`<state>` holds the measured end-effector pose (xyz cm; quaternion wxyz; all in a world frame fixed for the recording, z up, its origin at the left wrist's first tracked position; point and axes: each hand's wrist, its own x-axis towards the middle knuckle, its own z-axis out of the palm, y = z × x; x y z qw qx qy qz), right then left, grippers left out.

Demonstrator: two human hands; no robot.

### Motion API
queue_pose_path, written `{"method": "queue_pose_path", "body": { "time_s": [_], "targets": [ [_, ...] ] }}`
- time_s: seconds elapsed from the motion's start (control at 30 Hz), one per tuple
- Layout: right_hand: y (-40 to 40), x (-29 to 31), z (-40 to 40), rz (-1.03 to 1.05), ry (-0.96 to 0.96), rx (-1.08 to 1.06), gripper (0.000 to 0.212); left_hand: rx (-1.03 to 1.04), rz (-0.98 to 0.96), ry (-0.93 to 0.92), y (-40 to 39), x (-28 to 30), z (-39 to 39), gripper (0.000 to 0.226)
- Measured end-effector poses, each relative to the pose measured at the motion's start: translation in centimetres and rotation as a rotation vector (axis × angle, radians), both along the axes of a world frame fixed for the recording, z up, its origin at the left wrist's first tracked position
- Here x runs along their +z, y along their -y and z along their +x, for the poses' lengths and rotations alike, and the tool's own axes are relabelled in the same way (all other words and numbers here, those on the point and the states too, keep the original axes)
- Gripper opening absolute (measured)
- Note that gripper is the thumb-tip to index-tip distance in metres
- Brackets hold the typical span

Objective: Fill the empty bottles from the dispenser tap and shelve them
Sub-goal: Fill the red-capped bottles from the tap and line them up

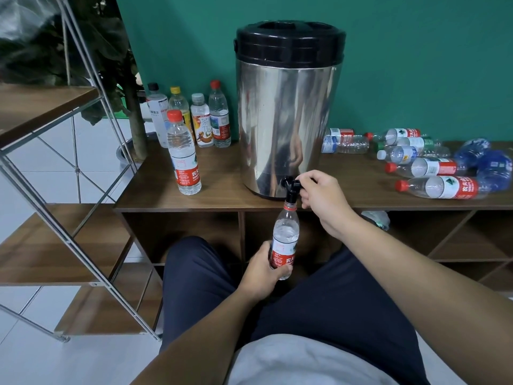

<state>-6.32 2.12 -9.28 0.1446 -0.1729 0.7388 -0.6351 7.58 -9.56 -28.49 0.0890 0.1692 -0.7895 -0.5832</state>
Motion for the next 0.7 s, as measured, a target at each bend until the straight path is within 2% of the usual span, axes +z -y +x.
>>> {"method": "queue_pose_path", "body": {
  "time_s": [0.7],
  "targets": [
    [0.3, 0.3, -1.6, -0.031, 0.063, 0.113, 0.021, 0.030, -0.035, 0.010, 0.0, 0.0, -0.1, 0.065]
  ]
}}
